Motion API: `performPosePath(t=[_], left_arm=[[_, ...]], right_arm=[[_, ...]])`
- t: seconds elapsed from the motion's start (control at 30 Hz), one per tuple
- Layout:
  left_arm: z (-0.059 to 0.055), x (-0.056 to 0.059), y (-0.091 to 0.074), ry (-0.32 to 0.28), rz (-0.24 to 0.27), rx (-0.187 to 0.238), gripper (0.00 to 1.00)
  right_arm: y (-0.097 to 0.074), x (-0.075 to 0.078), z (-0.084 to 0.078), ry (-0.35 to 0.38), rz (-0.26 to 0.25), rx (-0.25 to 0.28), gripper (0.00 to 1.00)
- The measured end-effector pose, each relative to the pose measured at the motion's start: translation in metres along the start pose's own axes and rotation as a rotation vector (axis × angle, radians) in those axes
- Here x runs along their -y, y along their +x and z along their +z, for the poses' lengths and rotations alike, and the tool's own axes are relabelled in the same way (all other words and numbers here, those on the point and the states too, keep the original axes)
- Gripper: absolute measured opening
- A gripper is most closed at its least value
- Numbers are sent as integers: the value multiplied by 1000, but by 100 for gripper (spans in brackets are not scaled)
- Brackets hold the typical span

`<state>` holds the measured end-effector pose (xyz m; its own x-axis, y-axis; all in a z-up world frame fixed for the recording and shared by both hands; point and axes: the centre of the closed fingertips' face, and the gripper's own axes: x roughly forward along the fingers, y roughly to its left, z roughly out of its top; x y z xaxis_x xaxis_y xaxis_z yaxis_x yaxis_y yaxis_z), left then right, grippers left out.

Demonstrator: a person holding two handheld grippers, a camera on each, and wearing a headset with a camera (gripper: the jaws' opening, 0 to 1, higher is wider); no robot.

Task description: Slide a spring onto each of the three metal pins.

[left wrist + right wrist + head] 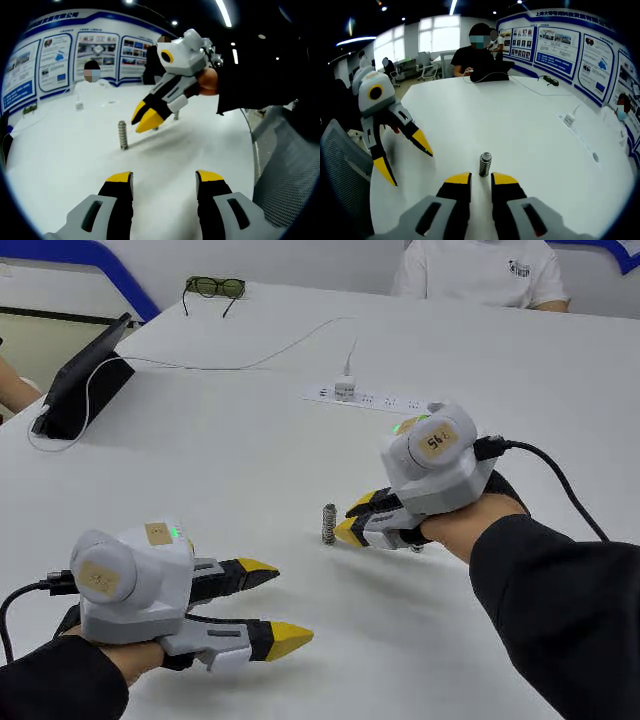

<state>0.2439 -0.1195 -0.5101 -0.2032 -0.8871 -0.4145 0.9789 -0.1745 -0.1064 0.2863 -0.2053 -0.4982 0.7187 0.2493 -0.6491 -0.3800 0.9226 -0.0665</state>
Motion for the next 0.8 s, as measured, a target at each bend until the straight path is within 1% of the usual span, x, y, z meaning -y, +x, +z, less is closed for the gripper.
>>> performPosePath(t=[0.23,0.5,0.8], left_arm=[[2,-2,1,0,3,5,52],[4,-2,2,-2,3,9,52],[7,0,2,-2,4,12,53]], right_arm=[[-10,-5,-3,10,-5,16,18],[-21,-9,-6,17,-11,33,21],[-38,-18,-16,19,-17,44,22]])
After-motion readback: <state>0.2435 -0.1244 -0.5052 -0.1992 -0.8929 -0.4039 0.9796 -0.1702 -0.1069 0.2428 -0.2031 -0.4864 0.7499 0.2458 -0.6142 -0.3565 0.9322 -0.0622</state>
